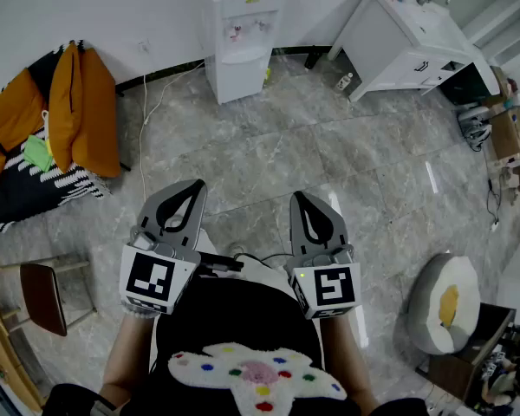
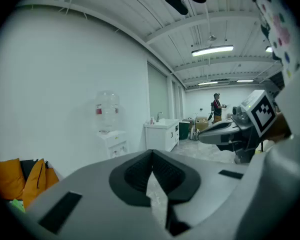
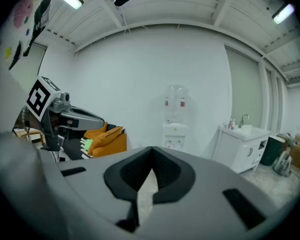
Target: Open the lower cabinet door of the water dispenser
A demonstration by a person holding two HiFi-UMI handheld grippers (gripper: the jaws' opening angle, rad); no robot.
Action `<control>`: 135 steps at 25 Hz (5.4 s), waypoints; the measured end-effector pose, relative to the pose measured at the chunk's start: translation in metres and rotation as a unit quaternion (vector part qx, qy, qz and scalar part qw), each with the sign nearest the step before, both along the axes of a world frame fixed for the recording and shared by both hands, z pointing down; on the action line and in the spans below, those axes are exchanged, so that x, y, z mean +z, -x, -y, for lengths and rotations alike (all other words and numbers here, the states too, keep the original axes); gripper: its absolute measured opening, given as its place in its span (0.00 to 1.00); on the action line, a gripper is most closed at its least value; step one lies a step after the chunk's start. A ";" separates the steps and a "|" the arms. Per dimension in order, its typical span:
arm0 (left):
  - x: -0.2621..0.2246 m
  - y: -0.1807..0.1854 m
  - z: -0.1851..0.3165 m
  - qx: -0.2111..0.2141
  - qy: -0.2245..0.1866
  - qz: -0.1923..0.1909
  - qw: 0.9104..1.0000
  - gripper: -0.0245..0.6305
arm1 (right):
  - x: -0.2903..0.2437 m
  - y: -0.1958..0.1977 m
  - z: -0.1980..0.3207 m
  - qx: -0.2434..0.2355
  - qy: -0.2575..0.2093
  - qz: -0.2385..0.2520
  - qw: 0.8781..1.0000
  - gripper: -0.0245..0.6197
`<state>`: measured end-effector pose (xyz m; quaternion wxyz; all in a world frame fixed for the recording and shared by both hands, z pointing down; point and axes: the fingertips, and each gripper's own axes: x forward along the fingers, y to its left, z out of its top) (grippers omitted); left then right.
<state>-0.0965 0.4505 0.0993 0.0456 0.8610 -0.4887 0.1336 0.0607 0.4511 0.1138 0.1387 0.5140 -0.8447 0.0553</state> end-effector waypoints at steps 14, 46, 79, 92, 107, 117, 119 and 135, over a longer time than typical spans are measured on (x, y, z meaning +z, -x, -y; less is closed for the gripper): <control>-0.001 -0.006 -0.001 0.001 -0.004 0.001 1.000 0.06 | -0.002 -0.002 -0.003 -0.008 -0.009 -0.003 1.000 0.04; -0.003 -0.021 0.007 0.029 -0.013 0.009 0.999 0.06 | 0.004 -0.014 -0.006 0.020 0.006 0.032 0.999 0.04; 0.008 -0.028 0.260 0.092 0.018 0.014 0.995 0.06 | 0.011 -0.016 0.230 0.084 0.045 0.011 0.995 0.04; 0.000 -0.012 0.352 0.105 -0.003 -0.003 0.994 0.06 | 0.002 -0.008 0.313 0.114 0.030 0.004 0.993 0.04; 0.005 0.010 0.377 0.098 -0.007 -0.007 0.995 0.06 | 0.010 0.009 0.340 0.110 0.032 -0.006 0.993 0.04; 0.009 0.021 0.387 0.070 0.000 -0.005 0.998 0.06 | 0.020 0.017 0.366 0.071 0.040 0.002 0.997 0.04; 0.009 0.021 0.392 0.063 -0.002 -0.006 0.998 0.06 | 0.022 0.018 0.374 0.060 0.041 0.002 0.997 0.04; 0.047 -0.011 0.457 0.033 0.063 -0.025 0.997 0.06 | 0.048 -0.017 0.456 0.019 0.065 0.005 0.998 0.04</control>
